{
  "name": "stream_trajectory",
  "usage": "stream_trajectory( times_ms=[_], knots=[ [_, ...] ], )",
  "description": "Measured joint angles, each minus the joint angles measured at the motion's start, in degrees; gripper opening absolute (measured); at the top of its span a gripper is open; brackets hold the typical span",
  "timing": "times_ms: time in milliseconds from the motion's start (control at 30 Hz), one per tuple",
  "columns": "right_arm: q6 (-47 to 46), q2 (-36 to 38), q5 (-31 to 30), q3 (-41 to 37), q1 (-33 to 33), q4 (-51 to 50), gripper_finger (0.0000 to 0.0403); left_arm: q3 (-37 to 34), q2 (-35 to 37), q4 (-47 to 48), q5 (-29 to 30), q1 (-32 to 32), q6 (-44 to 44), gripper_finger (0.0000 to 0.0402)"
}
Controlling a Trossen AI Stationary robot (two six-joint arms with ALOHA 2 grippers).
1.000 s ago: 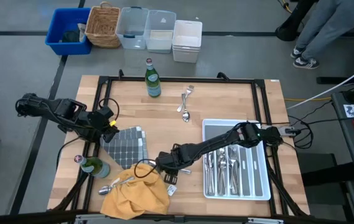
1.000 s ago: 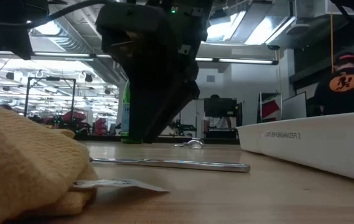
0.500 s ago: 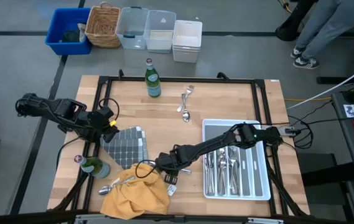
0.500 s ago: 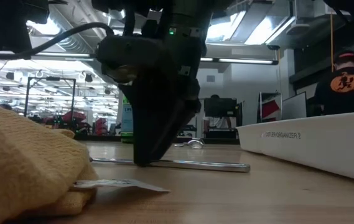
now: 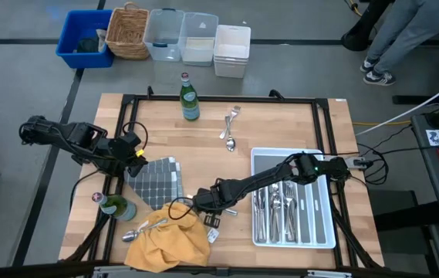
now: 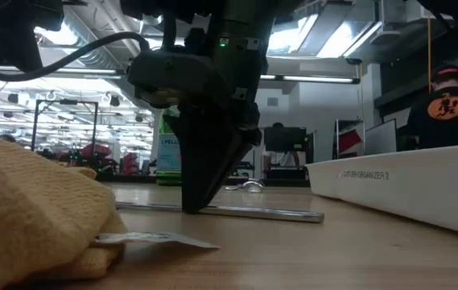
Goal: Sort silverware
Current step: Stack the silver knife into the white utensil tray with the other silver knives
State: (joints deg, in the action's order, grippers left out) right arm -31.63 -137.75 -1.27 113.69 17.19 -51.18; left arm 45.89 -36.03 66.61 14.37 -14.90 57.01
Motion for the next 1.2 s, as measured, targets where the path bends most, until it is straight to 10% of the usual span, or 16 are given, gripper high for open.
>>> stream_trajectory(
  times_ms=[1200],
  knots=[
    [-1.5,-0.5,2.7,4.7,-0.1,-8.8,0.0058,0.0,0.0,0.0,0.0,0.0,0.0,0.0088]
  ],
)
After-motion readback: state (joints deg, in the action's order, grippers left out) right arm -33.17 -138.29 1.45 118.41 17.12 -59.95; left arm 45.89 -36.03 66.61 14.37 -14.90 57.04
